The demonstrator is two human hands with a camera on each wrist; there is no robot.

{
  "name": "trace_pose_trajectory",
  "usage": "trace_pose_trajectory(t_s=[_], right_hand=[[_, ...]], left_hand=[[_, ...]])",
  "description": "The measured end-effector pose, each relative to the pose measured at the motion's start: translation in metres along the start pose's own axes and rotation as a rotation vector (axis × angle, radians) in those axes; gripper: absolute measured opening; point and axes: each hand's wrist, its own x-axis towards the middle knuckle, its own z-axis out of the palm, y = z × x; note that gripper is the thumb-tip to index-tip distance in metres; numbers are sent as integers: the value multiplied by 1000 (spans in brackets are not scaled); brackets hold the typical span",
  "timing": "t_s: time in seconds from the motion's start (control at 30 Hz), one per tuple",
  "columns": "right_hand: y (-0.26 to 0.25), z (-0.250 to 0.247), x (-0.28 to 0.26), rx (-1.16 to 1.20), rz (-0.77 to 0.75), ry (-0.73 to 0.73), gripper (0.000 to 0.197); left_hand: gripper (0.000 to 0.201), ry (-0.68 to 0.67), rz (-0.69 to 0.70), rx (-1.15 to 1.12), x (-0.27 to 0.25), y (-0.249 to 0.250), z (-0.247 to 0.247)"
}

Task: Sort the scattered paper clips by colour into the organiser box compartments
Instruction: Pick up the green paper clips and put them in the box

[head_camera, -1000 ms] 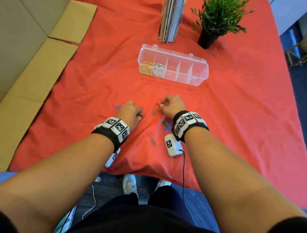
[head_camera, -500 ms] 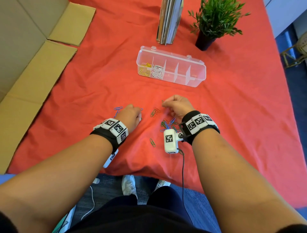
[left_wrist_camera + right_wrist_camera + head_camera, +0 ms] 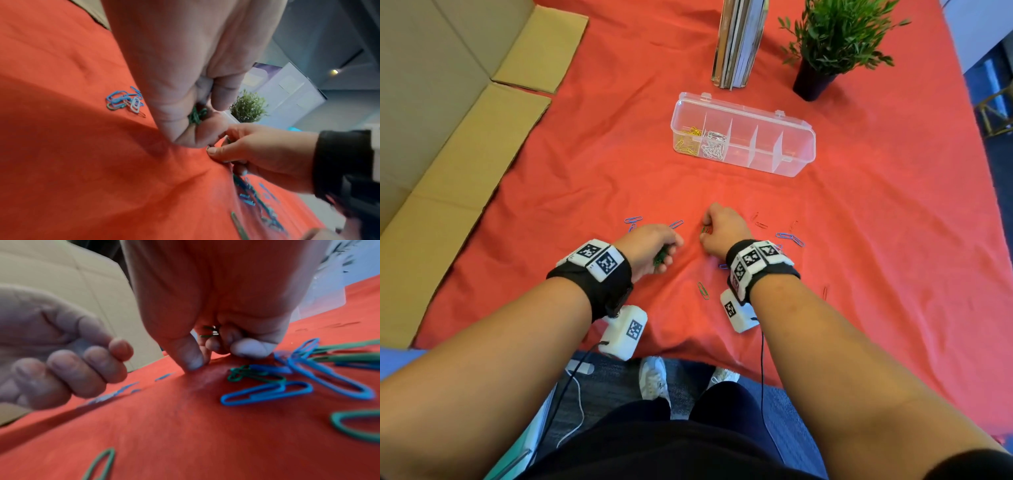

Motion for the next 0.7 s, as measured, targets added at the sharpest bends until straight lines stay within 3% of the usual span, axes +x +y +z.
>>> trace_pose_trajectory(t_s=[0.1,0.17,0.27,0.4,0.7], right_hand=[[1,4,0,-111,-47,24,32],[3,2,-1,-188,-67,19,36],[10,-2,-7,-269,-101,8,35],[21,-11,-16,-361,-115,-16,33],[15,-9,-26,-445,-124,4,35]], left_hand=[[18,7,168,338,3,-10,0],[6,-65,286,648,3,-15,-1],[22,-151,400,953,-1,-20,6],[31,-177,514,1040,-3,-25,25],[10,-135,541,1185,3,-32,38]])
